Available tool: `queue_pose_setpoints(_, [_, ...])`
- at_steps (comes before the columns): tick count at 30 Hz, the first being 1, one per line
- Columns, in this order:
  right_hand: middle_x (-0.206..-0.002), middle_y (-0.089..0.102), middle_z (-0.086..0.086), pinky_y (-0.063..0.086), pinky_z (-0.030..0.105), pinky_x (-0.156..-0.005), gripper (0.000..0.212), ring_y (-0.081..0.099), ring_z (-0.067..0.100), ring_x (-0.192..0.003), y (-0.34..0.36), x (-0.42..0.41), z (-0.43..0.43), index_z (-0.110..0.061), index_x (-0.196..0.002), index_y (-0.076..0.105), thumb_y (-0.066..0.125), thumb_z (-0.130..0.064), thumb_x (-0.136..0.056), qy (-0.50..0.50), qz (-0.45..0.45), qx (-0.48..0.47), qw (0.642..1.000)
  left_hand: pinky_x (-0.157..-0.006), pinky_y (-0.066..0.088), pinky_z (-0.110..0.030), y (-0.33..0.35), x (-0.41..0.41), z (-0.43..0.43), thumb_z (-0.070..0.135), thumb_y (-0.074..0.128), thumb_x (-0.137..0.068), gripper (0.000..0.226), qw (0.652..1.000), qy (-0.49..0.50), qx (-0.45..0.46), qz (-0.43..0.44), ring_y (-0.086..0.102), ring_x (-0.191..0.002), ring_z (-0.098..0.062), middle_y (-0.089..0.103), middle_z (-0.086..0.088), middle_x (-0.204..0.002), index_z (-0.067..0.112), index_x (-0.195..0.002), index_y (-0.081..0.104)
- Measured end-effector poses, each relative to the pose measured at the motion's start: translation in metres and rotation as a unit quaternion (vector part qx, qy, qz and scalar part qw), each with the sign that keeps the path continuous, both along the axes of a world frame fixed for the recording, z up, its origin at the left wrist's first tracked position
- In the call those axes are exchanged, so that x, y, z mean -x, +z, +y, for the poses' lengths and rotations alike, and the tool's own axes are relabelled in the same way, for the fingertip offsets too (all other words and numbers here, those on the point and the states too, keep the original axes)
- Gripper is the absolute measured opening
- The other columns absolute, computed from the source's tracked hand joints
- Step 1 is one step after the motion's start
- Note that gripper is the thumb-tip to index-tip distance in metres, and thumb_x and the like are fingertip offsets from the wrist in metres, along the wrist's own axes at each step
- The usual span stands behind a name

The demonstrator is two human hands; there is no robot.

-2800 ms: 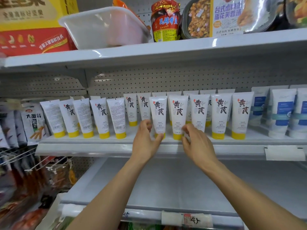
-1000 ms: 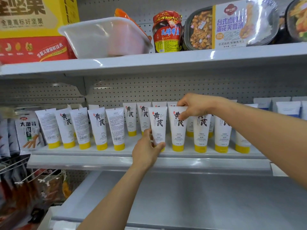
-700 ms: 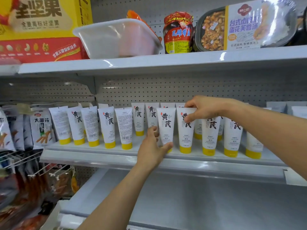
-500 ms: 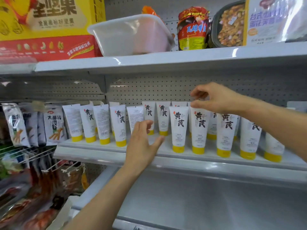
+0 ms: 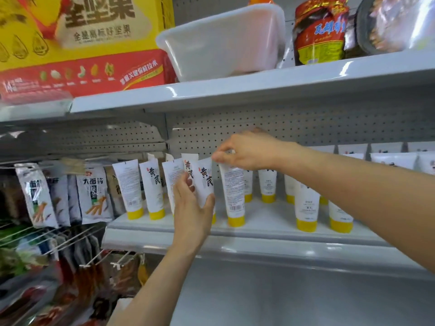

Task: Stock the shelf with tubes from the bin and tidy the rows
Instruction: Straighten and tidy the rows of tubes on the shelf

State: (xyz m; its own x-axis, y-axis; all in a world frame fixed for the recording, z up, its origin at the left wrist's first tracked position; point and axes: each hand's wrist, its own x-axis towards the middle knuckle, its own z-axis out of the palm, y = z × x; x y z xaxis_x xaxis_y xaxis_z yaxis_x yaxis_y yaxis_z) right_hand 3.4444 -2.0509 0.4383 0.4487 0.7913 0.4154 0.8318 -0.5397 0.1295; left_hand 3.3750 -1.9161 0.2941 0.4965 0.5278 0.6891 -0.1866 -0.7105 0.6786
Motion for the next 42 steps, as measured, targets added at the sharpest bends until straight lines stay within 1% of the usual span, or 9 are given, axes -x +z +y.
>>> queue_pose_setpoints(3, [-0.057, 0.051, -0.003, 0.035, 0.033, -0.072, 0.063, 0.048, 0.015, -0.056, -0.005, -0.005, 0.019, -0.018, -0.063, 0.056, 0.03, -0.068, -0.091, -0.062, -0.041, 0.011, 0.997, -0.092, 0.041, -0.024, 0.004, -0.003, 0.004, 0.016, 0.069, -0.085, 0.063, 0.999, -0.028, 0.013, 0.017, 0.054, -0.113, -0.012, 0.055, 0.005, -0.126, 0.017, -0.138, 0.034])
queue_pose_setpoints(5, [-0.055, 0.047, -0.002, 0.039, 0.033, -0.069, 0.058, 0.046, 0.018, -0.054, -0.007, -0.006, 0.025, -0.016, -0.057, 0.047, 0.039, -0.064, -0.091, -0.081, -0.037, 0.005, 0.996, -0.082, 0.037, -0.018, 0.008, -0.003, 0.009, 0.021, 0.068, -0.086, 0.052, 0.999, -0.039, 0.011, 0.027, 0.056, -0.105, -0.009, 0.058, 0.01, -0.117, 0.022, -0.13, 0.04])
queue_pose_setpoints(7, [-0.065, 0.057, -0.001, 0.044, 0.032, -0.066, 0.037, 0.054, 0.022, -0.063, -0.008, -0.009, 0.025, -0.017, -0.064, 0.055, 0.053, -0.043, -0.09, -0.077, -0.027, 0.002, 0.997, -0.077, 0.04, -0.021, 0.012, -0.003, 0.014, 0.025, 0.067, -0.088, 0.038, 0.998, -0.041, 0.0, 0.039, 0.057, -0.095, -0.008, 0.06, 0.012, -0.106, 0.027, -0.118, 0.044])
queue_pose_setpoints(9, [-0.091, 0.063, -0.002, 0.045, 0.027, -0.064, 0.006, 0.058, 0.02, -0.081, -0.008, -0.012, 0.021, -0.018, -0.092, 0.062, 0.06, -0.021, -0.087, -0.066, -0.002, 0.003, 0.998, -0.079, 0.048, -0.03, 0.014, -0.004, 0.019, 0.026, 0.066, -0.089, 0.025, 0.998, -0.048, -0.004, 0.051, 0.061, -0.09, -0.011, 0.065, 0.01, -0.102, 0.028, -0.108, 0.05])
queue_pose_setpoints(12, [-0.106, 0.059, 0.0, 0.045, 0.026, -0.057, 0.037, 0.058, 0.019, -0.089, -0.006, -0.019, 0.012, -0.015, -0.116, 0.052, 0.069, -0.016, -0.082, -0.063, 0.094, -0.009, 0.994, -0.085, 0.054, -0.036, 0.017, -0.009, 0.026, 0.021, 0.067, -0.089, 0.021, 0.994, -0.089, 0.033, 0.062, 0.065, -0.093, -0.011, 0.069, 0.007, -0.104, 0.023, -0.108, 0.058])
queue_pose_setpoints(16, [-0.089, 0.071, -0.002, 0.04, 0.02, -0.053, 0.021, 0.061, 0.01, -0.069, 0.0, -0.029, 0.005, -0.012, -0.1, 0.07, 0.073, -0.02, -0.081, -0.061, 0.158, 0.041, 0.985, -0.085, 0.054, -0.027, 0.019, -0.014, 0.027, 0.015, 0.066, -0.089, 0.023, 0.982, -0.168, 0.063, 0.058, 0.066, -0.096, -0.004, 0.07, 0.011, -0.103, 0.025, -0.109, 0.062])
queue_pose_setpoints(24, [-0.098, 0.074, -0.006, 0.055, 0.034, -0.089, 0.02, 0.069, 0.012, -0.091, 0.01, -0.037, -0.034, -0.017, -0.101, 0.07, 0.074, -0.02, -0.081, -0.049, 0.215, 0.067, 0.973, -0.082, 0.053, -0.027, 0.024, -0.026, 0.012, 0.009, 0.064, -0.09, 0.028, 0.951, -0.273, 0.127, 0.071, 0.064, -0.099, -0.002, 0.068, 0.015, -0.104, 0.033, -0.102, 0.059])
queue_pose_setpoints(33, [-0.09, 0.075, -0.009, 0.057, 0.03, -0.083, 0.017, 0.071, 0.008, -0.084, 0.011, -0.034, -0.062, -0.02, -0.096, 0.072, 0.076, -0.02, -0.079, -0.051, 0.225, 0.057, 0.971, -0.07, 0.055, -0.016, 0.024, -0.027, -0.004, 0.011, 0.065, -0.09, 0.032, 0.93, -0.333, 0.122, 0.092, 0.067, -0.095, 0.002, 0.07, 0.013, -0.108, 0.028, -0.116, 0.058])
queue_pose_setpoints(42, [-0.088, 0.076, -0.007, 0.059, 0.025, -0.074, 0.012, 0.072, 0.009, -0.08, 0.01, -0.029, -0.069, -0.021, -0.091, 0.072, 0.076, -0.018, -0.08, -0.041, 0.242, 0.04, 0.969, -0.084, 0.058, -0.032, 0.027, -0.025, -0.001, 0.011, 0.066, -0.09, 0.034, 0.924, -0.349, 0.108, 0.118, 0.066, -0.106, -0.013, 0.069, 0.003, -0.117, 0.02, -0.121, 0.057])
